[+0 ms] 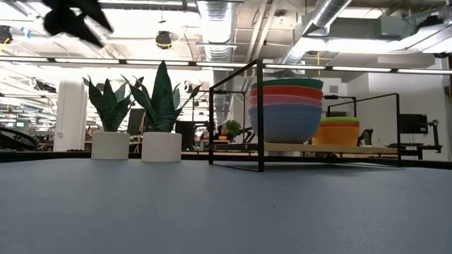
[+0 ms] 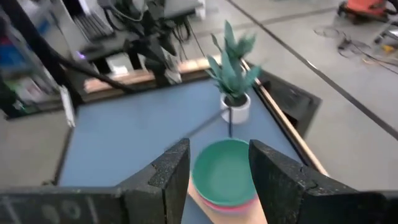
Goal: Place and stack bowls onto a shelf
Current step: Return to Home Position
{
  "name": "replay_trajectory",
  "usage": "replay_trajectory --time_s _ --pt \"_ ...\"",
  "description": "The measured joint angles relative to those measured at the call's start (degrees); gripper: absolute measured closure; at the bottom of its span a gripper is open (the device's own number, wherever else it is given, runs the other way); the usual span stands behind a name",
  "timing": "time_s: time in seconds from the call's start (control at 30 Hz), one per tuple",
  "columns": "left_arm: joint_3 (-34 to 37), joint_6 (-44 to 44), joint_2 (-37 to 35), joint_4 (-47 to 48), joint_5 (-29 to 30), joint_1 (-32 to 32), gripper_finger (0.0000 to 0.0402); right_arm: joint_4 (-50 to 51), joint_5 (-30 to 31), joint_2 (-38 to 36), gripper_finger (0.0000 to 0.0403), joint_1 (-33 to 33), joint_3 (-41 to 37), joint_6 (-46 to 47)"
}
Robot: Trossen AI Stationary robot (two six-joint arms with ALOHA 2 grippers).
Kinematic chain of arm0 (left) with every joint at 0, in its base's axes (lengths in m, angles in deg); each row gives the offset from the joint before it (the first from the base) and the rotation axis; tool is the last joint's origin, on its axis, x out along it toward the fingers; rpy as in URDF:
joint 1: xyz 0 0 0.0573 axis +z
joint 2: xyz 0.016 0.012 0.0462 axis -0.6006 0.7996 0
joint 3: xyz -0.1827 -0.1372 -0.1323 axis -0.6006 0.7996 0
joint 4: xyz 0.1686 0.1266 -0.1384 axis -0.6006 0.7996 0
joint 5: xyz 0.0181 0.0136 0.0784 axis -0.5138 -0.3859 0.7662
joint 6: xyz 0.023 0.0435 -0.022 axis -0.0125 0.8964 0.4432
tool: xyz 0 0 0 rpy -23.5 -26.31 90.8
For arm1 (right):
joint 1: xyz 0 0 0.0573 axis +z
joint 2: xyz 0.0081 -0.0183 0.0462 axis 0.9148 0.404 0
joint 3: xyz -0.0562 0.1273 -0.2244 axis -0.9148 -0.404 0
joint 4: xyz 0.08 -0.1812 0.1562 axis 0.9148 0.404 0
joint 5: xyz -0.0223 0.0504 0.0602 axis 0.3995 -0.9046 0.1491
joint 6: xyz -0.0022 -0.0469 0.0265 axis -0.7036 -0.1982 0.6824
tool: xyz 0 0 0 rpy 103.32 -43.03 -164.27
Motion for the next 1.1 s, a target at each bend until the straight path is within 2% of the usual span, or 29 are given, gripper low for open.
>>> replay_trajectory --time_s 0.1,0.27,0.57,0.7,0.8,0.97,1.1 --pt "0.0 7.4 -1.0 -9.6 2.9 0.0 0.0132 -7.6 0.0 -6.7 0.0214 2.7 -9.7 3.1" --pt "0.0 19.6 -4.0 -22.1 0.4 0.0 0.0132 -21.7 0.0 -18.3 0.0214 6.0 -27.5 7.2" --pt "0.0 25.3 -13.3 -22.4 -1.3 0.0 0.0132 -41.3 0.2 -35.8 0.0214 7.5 -54.0 13.8" --pt "0.1 27.4 -16.8 -22.6 -2.9 0.0 0.0132 -45.5 0.2 -41.6 0.0214 7.5 -61.0 16.4" --pt "3.1 28.2 -19.8 -23.8 -4.4 0.0 0.0132 -47.9 0.2 -45.1 0.0214 7.5 -65.2 17.6" --pt "12.9 26.5 -26.2 -28.1 -6.7 0.0 0.0132 -49.7 0.2 -50.7 0.0214 7.5 -69.7 18.7" --pt "22.8 25.8 -32.3 -36.3 -10.4 0.0 0.0132 -51.0 0.2 -54.5 0.0214 7.5 -72.1 19.9"
